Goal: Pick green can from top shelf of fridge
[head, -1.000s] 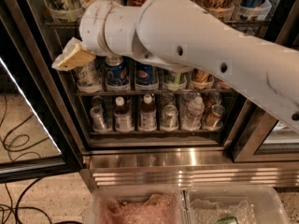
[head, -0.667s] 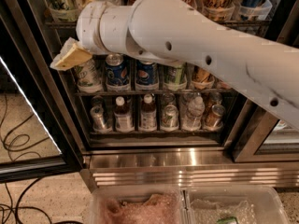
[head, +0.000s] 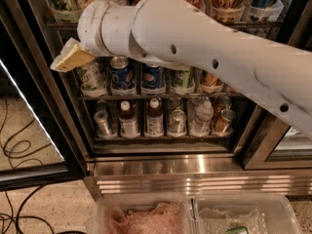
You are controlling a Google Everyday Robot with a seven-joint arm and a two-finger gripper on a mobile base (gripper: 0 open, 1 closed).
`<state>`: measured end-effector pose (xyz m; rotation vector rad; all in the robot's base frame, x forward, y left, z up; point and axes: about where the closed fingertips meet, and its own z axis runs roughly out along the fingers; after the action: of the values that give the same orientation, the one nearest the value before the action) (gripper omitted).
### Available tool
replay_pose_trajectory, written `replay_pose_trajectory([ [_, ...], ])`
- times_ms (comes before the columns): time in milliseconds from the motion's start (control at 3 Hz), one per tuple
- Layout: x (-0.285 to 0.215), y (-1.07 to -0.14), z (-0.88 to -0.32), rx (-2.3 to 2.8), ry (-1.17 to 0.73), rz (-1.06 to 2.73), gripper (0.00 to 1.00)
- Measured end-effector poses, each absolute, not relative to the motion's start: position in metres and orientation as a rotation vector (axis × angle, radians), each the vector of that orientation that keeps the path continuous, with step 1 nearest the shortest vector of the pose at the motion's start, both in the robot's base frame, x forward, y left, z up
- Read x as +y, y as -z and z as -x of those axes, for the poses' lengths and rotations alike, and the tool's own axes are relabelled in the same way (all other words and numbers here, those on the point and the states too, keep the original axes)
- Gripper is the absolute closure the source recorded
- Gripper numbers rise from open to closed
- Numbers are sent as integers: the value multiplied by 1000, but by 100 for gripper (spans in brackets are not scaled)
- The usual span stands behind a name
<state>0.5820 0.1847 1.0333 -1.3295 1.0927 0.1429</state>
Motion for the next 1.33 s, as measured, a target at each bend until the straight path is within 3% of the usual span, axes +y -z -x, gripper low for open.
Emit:
replay_pose_trajectory([
  [333,203,-1039,-615,1067,-92,1311,0],
  [1333,193,-1059,-616,1065,-12,1183,0],
])
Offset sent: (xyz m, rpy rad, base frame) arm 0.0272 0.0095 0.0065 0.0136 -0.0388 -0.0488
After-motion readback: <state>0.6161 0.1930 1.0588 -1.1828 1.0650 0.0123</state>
